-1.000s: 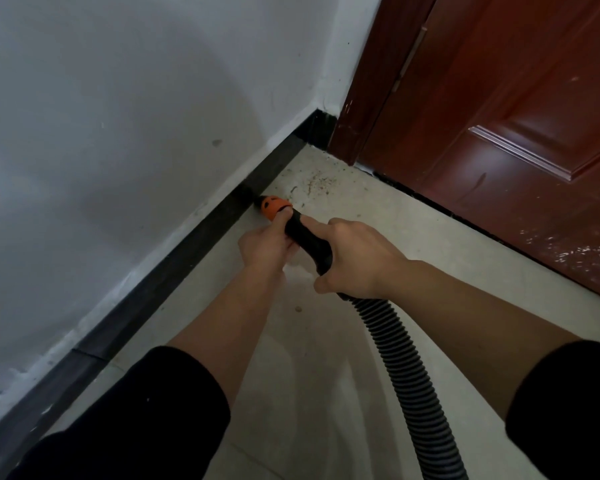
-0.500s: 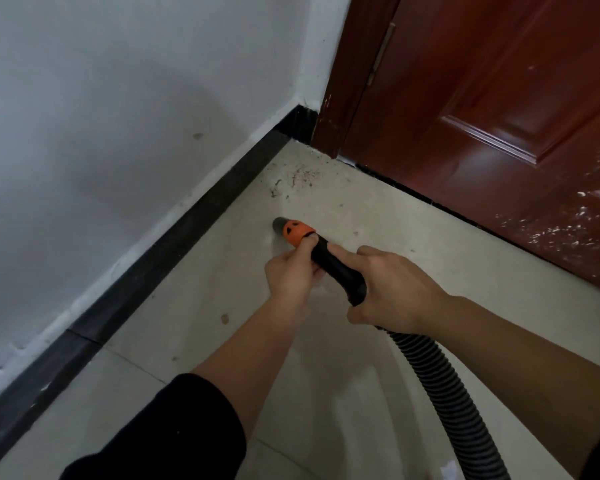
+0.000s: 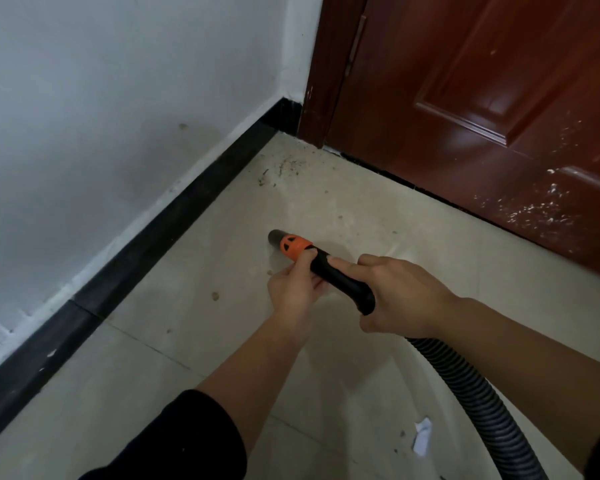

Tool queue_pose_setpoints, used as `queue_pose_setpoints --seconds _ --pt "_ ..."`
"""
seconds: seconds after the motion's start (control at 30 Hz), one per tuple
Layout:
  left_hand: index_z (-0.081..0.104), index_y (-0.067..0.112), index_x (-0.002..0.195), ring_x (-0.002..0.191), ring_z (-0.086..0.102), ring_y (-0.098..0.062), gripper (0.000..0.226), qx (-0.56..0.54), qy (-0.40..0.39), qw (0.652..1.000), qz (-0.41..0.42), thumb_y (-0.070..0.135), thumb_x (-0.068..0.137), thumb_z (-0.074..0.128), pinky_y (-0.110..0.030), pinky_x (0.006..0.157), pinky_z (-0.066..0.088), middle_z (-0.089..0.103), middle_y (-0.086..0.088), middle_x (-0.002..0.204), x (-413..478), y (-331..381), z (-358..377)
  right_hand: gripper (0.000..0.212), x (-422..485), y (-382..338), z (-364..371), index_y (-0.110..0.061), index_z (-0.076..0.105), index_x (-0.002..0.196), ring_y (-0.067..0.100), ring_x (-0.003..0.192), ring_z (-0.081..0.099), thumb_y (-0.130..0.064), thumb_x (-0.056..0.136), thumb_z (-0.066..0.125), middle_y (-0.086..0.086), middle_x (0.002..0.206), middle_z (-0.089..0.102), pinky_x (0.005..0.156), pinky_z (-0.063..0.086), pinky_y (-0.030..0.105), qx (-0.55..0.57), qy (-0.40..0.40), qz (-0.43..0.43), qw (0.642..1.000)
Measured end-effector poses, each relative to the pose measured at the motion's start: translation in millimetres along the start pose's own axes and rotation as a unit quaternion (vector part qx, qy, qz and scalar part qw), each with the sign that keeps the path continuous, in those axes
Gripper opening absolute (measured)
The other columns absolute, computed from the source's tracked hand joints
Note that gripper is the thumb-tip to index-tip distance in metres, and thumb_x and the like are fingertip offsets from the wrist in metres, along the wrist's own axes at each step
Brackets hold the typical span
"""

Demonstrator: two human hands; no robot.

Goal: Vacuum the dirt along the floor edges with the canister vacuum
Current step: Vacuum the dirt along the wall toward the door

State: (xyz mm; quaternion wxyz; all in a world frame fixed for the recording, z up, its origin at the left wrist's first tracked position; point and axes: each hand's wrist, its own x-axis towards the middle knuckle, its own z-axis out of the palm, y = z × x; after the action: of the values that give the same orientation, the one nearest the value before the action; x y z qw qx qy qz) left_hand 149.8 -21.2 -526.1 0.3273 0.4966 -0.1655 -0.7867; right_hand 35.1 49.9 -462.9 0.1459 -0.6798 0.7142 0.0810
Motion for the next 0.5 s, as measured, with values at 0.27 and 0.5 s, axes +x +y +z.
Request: queue_pose_setpoints --seconds 0.27,0.5 --pt "0.064 0.002 0.084 0.062 0.071 -0.011 0.013 -0.010 0.025 1.000 0.004 0.013 0.091 0.065 -0.017 0.050 0.052 0.071 -0.012 0.080 -21 -9 -13 0.098 -13 -7 3 -0.038 0.009 0.151 0.014 0.080 0.045 -0.034 0.074 0.069 -0.006 0.094 0.043 0.064 0.044 0.031 -0.018 -0.007 -0.044 0.999" --pt "0.066 0.003 0.086 0.069 0.070 -0.013 0.014 -0.006 0.036 0.999 -0.014 0.017 0.090 0.065 -0.017 0.051 0.052 0.072 -0.011 0.083 -36 -28 -10 0.097 -36 -2 6 -0.038 0.006 0.152 0.013 0.078 0.043 -0.033 0.076 0.066 -0.008 0.093 0.041 0.064 0.045 0.032 -0.036 -0.019 -0.048 0.998"
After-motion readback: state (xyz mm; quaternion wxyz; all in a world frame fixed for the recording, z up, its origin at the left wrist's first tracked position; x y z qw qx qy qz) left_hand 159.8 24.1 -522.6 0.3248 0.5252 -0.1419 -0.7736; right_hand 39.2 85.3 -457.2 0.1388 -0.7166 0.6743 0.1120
